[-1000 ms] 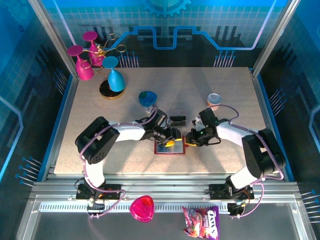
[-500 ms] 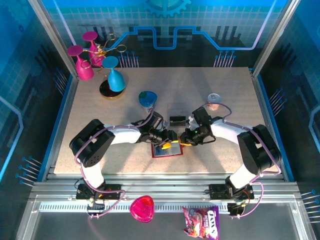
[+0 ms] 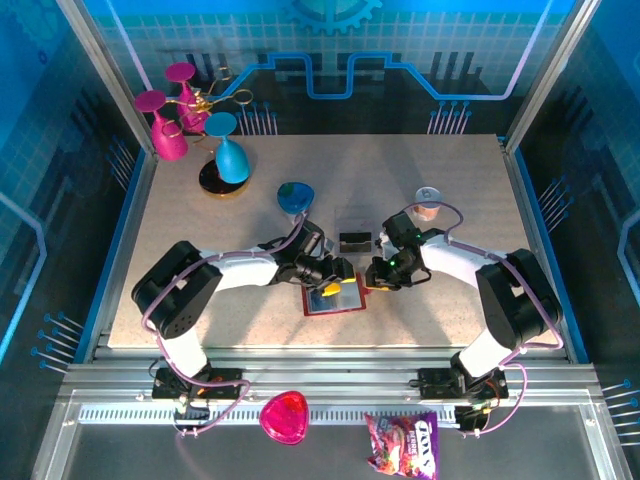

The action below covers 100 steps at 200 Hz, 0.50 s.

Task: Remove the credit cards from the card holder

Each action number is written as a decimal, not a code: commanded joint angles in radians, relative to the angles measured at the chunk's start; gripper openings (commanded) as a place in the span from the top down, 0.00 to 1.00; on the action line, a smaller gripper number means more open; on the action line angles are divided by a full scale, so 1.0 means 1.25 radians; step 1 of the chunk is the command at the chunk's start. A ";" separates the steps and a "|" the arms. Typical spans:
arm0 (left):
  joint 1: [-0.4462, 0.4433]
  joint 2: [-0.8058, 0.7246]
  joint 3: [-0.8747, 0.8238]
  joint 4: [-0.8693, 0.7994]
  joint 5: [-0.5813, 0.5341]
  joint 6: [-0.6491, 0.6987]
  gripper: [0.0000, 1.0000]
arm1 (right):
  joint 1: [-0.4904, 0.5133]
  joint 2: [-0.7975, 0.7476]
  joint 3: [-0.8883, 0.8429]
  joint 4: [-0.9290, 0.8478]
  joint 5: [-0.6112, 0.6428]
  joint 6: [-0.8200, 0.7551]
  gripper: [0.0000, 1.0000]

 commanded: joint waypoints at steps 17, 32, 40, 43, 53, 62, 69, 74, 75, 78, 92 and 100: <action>0.012 -0.045 0.006 -0.027 -0.013 0.010 0.43 | 0.012 -0.015 0.014 -0.042 0.033 -0.020 0.86; 0.017 -0.053 0.003 -0.030 -0.014 0.011 0.43 | 0.013 -0.023 0.014 -0.043 0.034 -0.020 0.90; 0.019 -0.057 0.002 -0.031 -0.014 0.013 0.43 | 0.013 -0.028 0.013 -0.045 0.033 -0.019 0.92; 0.021 -0.058 0.001 -0.033 -0.015 0.014 0.43 | 0.013 -0.030 0.012 -0.044 0.033 -0.019 0.92; 0.024 -0.061 0.002 -0.040 -0.017 0.020 0.43 | 0.013 -0.036 0.008 -0.046 0.032 -0.018 0.93; 0.026 -0.065 0.003 -0.049 -0.018 0.024 0.43 | 0.014 -0.041 0.004 -0.047 0.034 -0.016 0.93; 0.028 -0.067 0.003 -0.055 -0.019 0.030 0.43 | 0.014 -0.046 0.000 -0.048 0.034 -0.014 0.93; 0.030 -0.068 0.003 -0.059 -0.020 0.034 0.43 | 0.014 -0.048 -0.002 -0.048 0.033 -0.014 0.93; 0.030 -0.068 0.004 -0.060 -0.020 0.034 0.43 | 0.014 -0.049 -0.002 -0.048 0.033 -0.013 0.93; 0.031 -0.069 0.004 -0.062 -0.020 0.036 0.43 | 0.014 -0.050 -0.003 -0.048 0.033 -0.013 0.93; 0.036 -0.071 0.004 -0.073 -0.021 0.045 0.43 | 0.014 -0.055 -0.008 -0.051 0.030 -0.012 0.96; 0.039 -0.072 0.003 -0.078 -0.022 0.049 0.43 | 0.014 -0.057 -0.011 -0.054 0.030 -0.012 0.96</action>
